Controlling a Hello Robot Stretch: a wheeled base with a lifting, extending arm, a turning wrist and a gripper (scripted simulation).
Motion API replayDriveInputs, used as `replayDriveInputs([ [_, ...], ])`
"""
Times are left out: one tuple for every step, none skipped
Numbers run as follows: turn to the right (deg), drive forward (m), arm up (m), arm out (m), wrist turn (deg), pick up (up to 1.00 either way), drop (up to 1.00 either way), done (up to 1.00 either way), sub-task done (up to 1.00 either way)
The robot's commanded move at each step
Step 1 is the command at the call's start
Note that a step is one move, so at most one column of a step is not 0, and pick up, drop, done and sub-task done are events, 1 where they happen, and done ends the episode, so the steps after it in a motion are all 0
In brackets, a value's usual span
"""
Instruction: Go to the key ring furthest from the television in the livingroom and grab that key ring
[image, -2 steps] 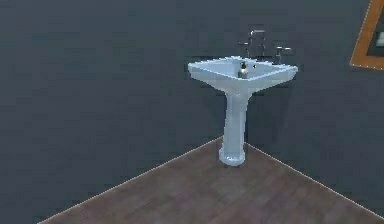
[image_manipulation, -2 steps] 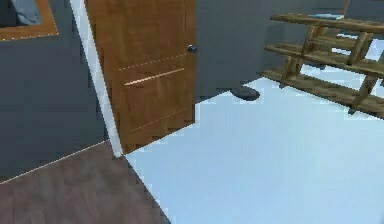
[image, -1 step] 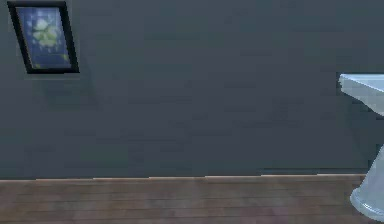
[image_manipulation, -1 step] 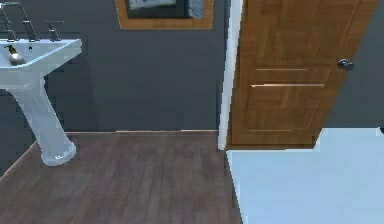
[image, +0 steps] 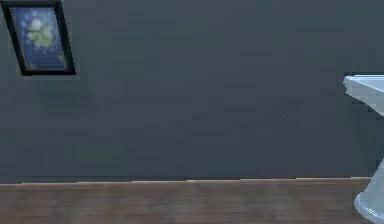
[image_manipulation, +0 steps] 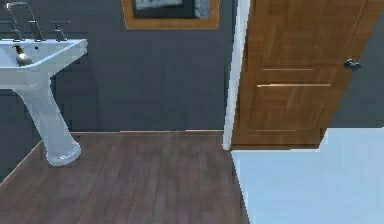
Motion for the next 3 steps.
replayDriveInputs([
  [45.0,0.00,0.00,0.00,0.0,0.00,0.00,0.00,0.00],
  [45.0,0.00,0.00,0.00,0.0,0.00,0.00,0.00,0.00],
  [36.0,0.00,0.00,0.00,0.0,0.00,0.00,0.00,0.00],
])
